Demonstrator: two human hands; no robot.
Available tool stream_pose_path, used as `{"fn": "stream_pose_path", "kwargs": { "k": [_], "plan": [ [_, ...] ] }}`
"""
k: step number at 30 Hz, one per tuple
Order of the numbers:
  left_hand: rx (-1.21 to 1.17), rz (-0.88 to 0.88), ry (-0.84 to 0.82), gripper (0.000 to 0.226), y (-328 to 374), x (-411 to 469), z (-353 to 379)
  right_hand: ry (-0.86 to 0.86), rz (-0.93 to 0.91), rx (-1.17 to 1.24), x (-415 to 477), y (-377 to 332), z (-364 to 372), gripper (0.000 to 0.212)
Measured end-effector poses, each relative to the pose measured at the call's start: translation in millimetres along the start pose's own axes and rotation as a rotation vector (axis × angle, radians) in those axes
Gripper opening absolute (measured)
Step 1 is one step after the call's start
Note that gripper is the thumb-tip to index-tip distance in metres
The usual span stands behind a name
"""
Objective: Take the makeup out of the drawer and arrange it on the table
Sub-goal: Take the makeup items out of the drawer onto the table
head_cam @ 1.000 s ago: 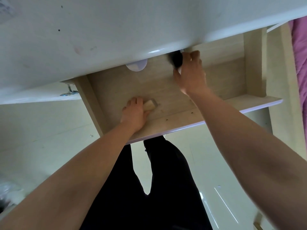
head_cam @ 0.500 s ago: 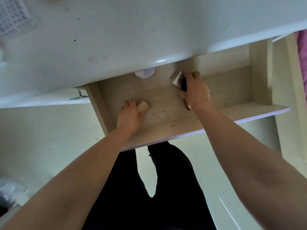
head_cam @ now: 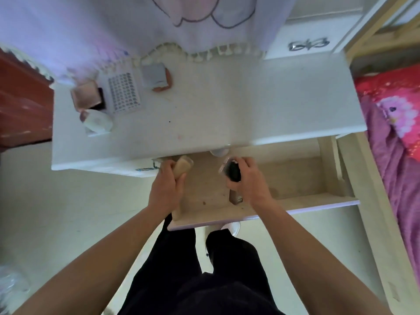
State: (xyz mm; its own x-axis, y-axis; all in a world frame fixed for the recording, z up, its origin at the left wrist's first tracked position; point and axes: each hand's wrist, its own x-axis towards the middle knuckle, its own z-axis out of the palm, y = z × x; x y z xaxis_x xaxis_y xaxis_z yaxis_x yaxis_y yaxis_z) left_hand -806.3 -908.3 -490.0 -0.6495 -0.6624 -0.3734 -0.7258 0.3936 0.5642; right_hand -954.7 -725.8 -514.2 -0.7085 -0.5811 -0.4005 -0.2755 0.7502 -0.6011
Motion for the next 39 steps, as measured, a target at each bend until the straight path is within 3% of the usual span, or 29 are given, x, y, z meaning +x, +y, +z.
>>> {"fn": "stream_pose_path", "kwargs": {
  "k": [6,16,20,24,26,30,34,39],
  "plan": [
    [-0.053,0.041,0.196,0.043,-16.6,29.6,-82.5,0.000,-0.164,-0.067,46.1,-106.8,-31.9,0.068],
    [-0.259,-0.215,0.370,0.044,-89.5,82.2,-157.7,-0.274,-0.351,-0.527,130.9,-243.2,33.6,0.063],
    [-0.319,-0.335,0.395,0.044,-119.3,105.1,-177.6,-0.344,-0.393,-0.618,150.3,-274.4,72.0,0.051],
    [-0.306,-0.464,0.358,0.048,-138.3,129.7,-191.8,-0.382,-0.417,-0.670,167.4,-291.5,97.3,0.053],
    [-0.296,-0.514,0.326,0.050,-143.6,141.4,-196.6,-0.377,-0.413,-0.659,171.8,-294.9,101.6,0.064],
    [-0.293,-0.451,0.309,0.043,-145.6,159.0,-202.3,-0.319,-0.363,-0.575,174.7,-297.8,96.0,0.079],
    [-0.231,-0.449,0.277,0.045,-139.1,173.2,-201.8,-0.241,-0.262,-0.418,173.1,-291.1,84.5,0.072],
    [-0.126,-0.523,0.252,0.052,-134.2,185.0,-198.6,-0.048,0.004,-0.233,175.1,-279.5,75.8,0.061]
  ]
}}
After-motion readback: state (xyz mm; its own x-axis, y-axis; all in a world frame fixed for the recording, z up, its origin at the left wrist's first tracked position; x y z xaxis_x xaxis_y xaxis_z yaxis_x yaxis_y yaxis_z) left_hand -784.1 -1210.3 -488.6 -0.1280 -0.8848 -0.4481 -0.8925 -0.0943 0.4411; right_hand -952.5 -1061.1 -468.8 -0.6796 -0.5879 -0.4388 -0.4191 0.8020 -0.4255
